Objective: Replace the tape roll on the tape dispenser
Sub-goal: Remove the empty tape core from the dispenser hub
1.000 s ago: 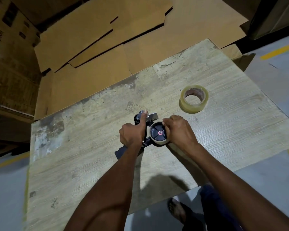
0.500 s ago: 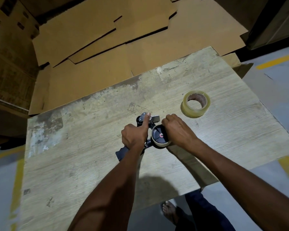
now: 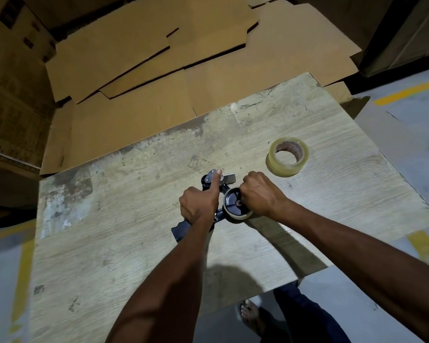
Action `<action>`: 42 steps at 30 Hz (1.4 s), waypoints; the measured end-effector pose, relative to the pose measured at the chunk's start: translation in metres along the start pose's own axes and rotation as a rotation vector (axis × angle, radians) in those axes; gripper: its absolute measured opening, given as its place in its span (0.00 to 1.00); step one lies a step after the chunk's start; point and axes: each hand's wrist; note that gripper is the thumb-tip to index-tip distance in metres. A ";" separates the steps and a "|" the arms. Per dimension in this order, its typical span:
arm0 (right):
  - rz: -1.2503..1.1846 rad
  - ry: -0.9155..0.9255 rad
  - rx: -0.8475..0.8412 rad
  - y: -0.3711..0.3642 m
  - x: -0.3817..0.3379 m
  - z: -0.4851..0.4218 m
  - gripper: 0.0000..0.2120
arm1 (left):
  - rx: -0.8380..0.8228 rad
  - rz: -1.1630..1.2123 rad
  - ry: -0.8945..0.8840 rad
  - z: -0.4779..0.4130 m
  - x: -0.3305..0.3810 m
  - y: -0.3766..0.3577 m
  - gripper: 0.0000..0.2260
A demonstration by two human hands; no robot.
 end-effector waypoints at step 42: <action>-0.258 -0.419 0.275 -0.057 -0.079 0.040 0.21 | 0.007 0.081 0.007 -0.004 -0.004 -0.002 0.47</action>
Point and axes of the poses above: each hand's wrist, its own z-axis away from the middle knuckle, its own y-axis out of the back of the hand, x = y × z, and after that the axes turned 6 degrees about -x, right-handed
